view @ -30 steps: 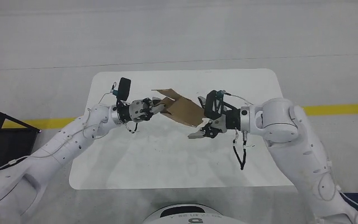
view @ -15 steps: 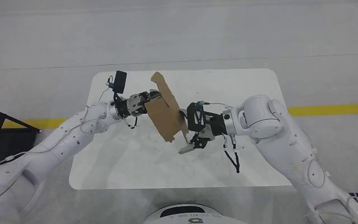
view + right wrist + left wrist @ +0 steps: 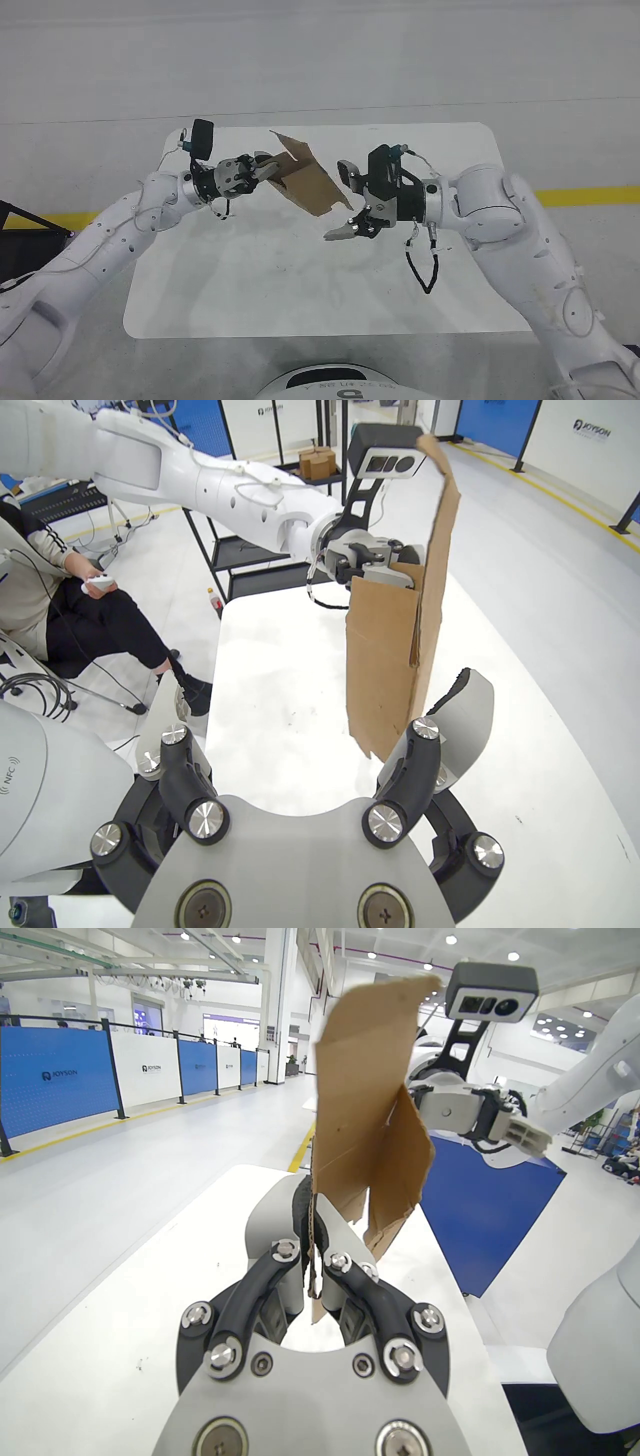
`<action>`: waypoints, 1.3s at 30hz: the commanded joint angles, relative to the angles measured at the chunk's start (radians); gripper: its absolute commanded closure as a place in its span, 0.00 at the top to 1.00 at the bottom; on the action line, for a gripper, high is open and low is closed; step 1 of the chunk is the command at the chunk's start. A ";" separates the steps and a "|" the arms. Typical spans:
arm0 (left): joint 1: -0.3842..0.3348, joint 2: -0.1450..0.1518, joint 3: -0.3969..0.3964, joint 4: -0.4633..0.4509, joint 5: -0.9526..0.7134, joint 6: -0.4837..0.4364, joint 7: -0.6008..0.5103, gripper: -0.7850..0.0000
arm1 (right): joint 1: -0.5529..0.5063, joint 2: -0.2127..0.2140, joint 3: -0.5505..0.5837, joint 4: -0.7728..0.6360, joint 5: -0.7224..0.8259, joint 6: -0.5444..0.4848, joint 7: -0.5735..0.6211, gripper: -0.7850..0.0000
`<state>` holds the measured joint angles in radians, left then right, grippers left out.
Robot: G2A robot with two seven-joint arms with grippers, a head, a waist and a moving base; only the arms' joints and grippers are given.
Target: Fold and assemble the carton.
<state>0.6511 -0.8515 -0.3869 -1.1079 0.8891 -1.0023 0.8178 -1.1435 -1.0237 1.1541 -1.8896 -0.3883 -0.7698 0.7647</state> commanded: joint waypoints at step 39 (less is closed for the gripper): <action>0.123 -0.042 -0.248 -0.024 0.147 -0.010 -0.010 0.00 | 0.021 -0.051 -0.124 -0.014 -0.490 0.489 -0.158 1.00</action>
<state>0.7711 -0.8937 -0.6304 -1.1292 1.0350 -1.0123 0.8077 -1.1186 -1.0757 1.0230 -1.9013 -0.8794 -0.2805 0.6073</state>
